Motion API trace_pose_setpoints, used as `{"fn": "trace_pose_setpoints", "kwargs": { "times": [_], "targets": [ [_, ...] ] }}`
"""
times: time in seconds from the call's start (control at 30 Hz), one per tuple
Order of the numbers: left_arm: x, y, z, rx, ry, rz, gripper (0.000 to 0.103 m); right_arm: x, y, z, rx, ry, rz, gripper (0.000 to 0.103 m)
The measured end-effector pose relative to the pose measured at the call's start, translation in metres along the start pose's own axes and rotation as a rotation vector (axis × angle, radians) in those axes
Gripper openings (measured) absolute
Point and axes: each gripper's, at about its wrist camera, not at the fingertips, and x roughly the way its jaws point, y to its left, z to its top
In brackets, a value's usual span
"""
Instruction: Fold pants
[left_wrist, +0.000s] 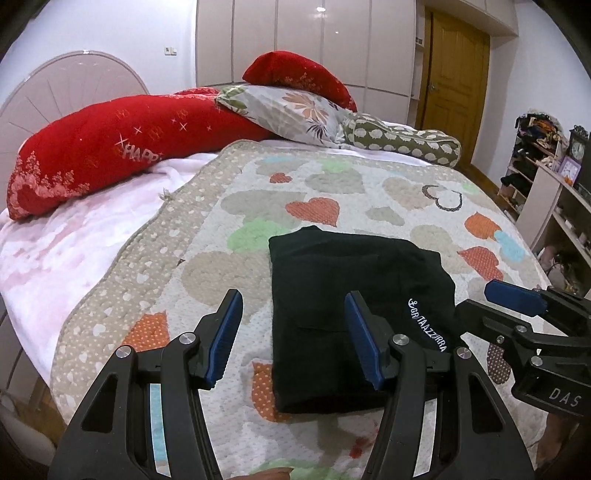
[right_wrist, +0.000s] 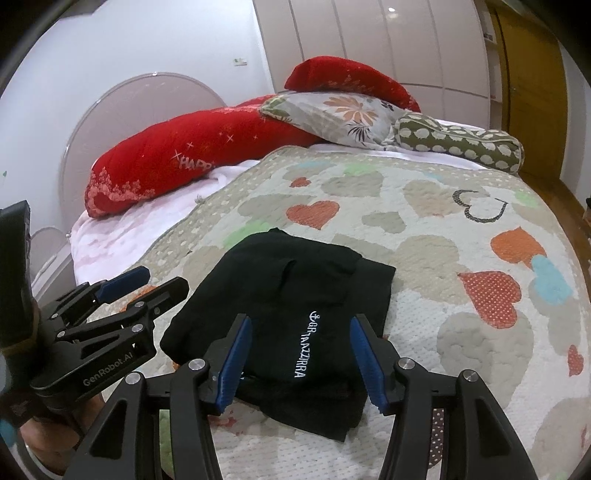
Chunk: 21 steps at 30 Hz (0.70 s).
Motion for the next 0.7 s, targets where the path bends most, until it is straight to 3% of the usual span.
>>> {"fn": "trace_pose_setpoints", "kwargs": {
  "times": [0.7],
  "targets": [
    [-0.0047,0.0033,0.0003,0.002,-0.009,0.011,0.058,0.0091,0.0084,0.001,-0.015,0.022,0.01,0.054]
  ]
}}
